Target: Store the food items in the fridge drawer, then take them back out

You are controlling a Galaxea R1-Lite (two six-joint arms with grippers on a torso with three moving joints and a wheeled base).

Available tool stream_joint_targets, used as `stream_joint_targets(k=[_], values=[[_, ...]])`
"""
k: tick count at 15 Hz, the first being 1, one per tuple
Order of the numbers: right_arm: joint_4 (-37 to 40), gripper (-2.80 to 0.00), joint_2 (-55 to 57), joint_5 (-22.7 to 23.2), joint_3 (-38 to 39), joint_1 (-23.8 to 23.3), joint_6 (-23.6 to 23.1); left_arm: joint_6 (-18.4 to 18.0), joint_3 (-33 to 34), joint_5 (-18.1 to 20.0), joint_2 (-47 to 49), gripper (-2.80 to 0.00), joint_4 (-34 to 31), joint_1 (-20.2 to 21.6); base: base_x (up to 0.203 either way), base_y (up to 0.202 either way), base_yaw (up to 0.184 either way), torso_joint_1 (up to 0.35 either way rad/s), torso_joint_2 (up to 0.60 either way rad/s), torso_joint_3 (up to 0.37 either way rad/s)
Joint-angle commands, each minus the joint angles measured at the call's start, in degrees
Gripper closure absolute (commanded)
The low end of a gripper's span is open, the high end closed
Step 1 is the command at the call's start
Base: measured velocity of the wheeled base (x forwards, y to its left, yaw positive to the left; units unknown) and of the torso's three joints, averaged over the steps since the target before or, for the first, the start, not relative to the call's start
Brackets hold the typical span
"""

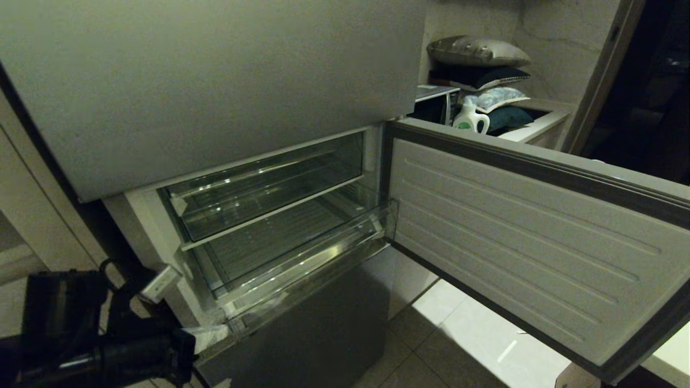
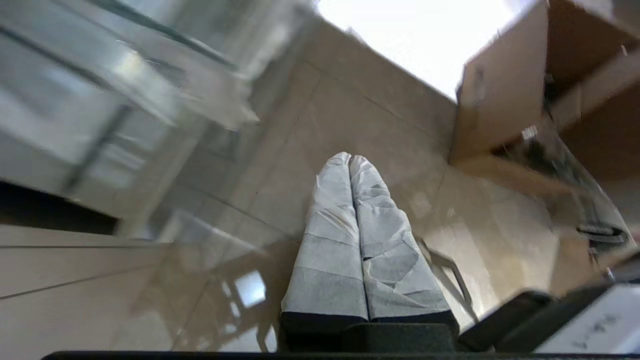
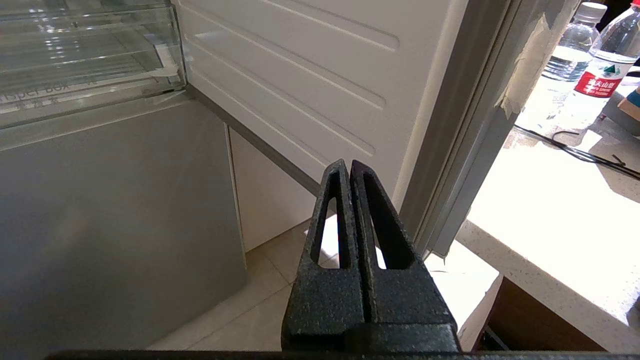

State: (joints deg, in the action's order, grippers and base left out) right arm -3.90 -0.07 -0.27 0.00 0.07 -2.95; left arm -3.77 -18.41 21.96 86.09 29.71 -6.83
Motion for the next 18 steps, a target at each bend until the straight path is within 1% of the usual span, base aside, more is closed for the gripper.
stream_joint_targets(k=[1,3,4,6,8,10,11,14,16,18], values=[[-0.05,0.0,-0.01,-0.08,1.32,0.01,-0.04,0.18,-0.52,0.11,2.98,0.0,0.28,-1.08,0.0,0.0,0.0,0.0,0.0,0.0],[-0.05,0.0,-0.01,-0.08,1.4,0.01,0.14,0.7,-1.72,-0.15,6.79,0.0,1.65,-1.08,0.0,0.0,0.0,0.0,0.0,0.0],[-0.05,0.0,-0.01,-0.08,1.41,0.01,0.23,1.23,-2.16,-0.64,8.44,0.0,3.99,-1.02,0.0,0.0,0.0,0.0,0.0,0.0],[-0.05,0.0,-0.01,-0.08,1.4,0.01,0.14,3.35,-2.54,-3.57,11.51,0.0,10.16,-0.91,0.0,0.0,0.0,0.0,0.0,0.0],[-0.05,0.0,-0.01,-0.08,1.41,0.01,0.14,5.33,-2.6,-5.38,14.76,0.0,16.27,-0.79,0.0,0.0,0.0,0.0,0.0,0.0],[-0.05,0.0,-0.01,-0.08,1.41,0.01,0.23,6.17,-2.67,-7.15,18.48,0.0,21.9,-0.66,0.0,0.0,0.0,0.0,0.0,0.0],[-0.05,0.0,-0.01,-0.08,1.35,0.01,0.23,6.82,-2.65,-8.52,20.44,0.0,25.79,-0.6,0.0,0.0,0.0,0.0,0.0,0.0],[-0.14,0.0,-0.01,-0.08,1.41,0.01,0.31,12.19,-3.18,-12.82,24.73,0.0,36.49,-0.55,0.0,0.0,0.0,0.0,0.0,0.0],[-0.1,0.0,-0.01,-0.08,1.41,0.01,0.05,12.85,-3.23,-16.0,26.74,0.0,40.93,-0.55,0.0,0.0,0.0,0.0,0.0,0.0],[-0.14,0.0,-0.01,-0.08,1.41,0.01,0.05,12.98,-3.49,-18.99,29.26,0.0,46.82,-0.55,0.0,0.0,0.0,0.0,0.0,0.0]])
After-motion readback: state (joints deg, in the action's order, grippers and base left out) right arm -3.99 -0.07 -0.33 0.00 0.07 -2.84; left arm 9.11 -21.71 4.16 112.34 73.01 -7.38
